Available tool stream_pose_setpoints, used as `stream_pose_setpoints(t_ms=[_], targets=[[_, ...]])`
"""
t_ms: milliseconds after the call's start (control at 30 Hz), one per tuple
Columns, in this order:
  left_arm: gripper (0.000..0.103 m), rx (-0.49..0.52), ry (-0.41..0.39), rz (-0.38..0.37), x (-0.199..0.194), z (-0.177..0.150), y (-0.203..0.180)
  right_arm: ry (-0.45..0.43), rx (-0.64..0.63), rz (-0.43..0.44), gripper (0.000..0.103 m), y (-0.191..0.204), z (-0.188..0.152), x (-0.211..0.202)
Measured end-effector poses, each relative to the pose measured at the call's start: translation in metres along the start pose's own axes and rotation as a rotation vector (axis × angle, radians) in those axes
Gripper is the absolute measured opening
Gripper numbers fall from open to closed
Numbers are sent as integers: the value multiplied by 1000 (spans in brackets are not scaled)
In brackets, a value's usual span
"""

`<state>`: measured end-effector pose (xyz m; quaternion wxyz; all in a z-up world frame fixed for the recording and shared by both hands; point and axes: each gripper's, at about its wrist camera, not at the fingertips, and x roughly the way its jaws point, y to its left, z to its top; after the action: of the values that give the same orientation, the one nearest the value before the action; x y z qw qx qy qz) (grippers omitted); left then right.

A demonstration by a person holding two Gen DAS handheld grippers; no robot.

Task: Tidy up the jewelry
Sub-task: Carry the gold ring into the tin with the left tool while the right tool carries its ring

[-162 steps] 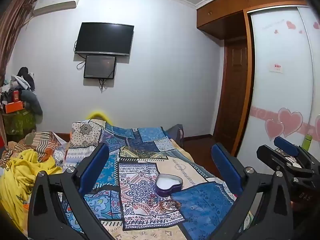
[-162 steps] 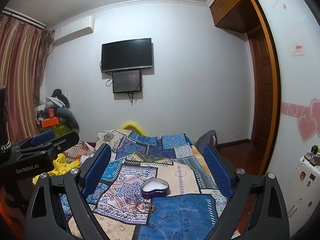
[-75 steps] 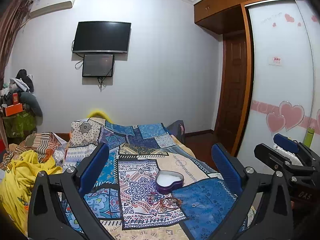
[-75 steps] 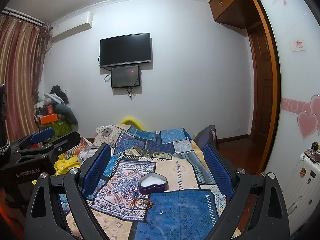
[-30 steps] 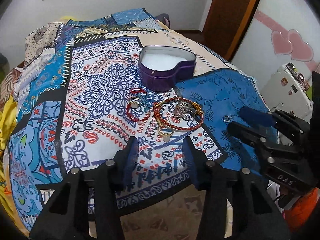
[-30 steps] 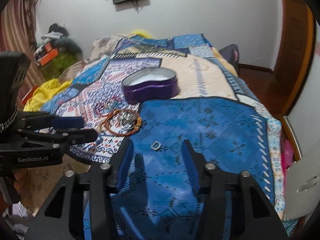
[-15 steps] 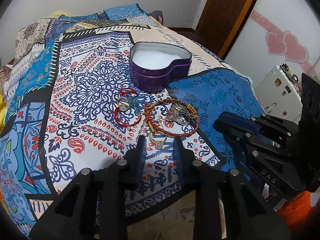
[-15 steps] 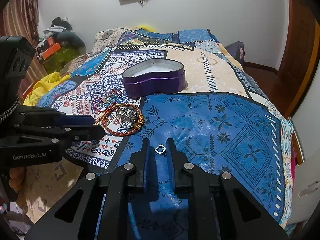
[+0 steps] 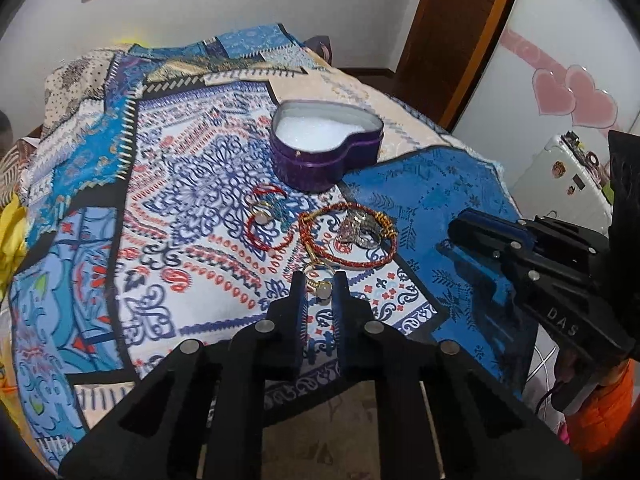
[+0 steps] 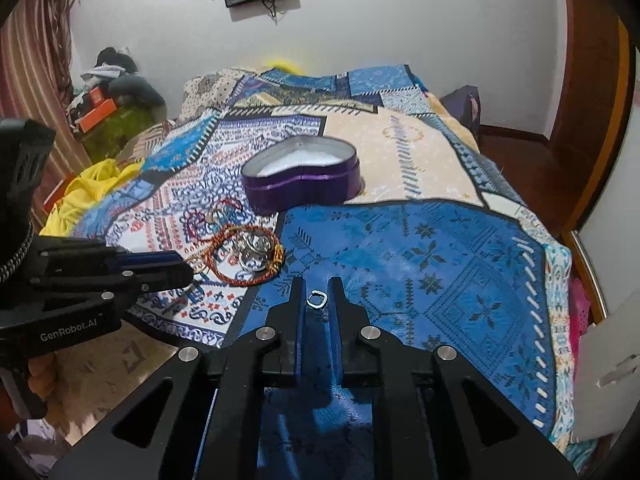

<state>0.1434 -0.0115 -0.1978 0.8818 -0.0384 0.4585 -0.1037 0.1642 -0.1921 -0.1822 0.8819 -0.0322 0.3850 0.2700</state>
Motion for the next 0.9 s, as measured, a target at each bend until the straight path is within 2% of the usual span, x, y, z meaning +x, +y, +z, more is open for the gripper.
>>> stream_pose_setpoints(t_ms=[433, 900], targets=[[12, 0, -144, 11, -44, 25, 3, -128, 7, -11, 10, 10, 33, -29], [12, 22, -258, 18, -55, 69, 2, -222, -18, -21, 10, 13, 67, -30]])
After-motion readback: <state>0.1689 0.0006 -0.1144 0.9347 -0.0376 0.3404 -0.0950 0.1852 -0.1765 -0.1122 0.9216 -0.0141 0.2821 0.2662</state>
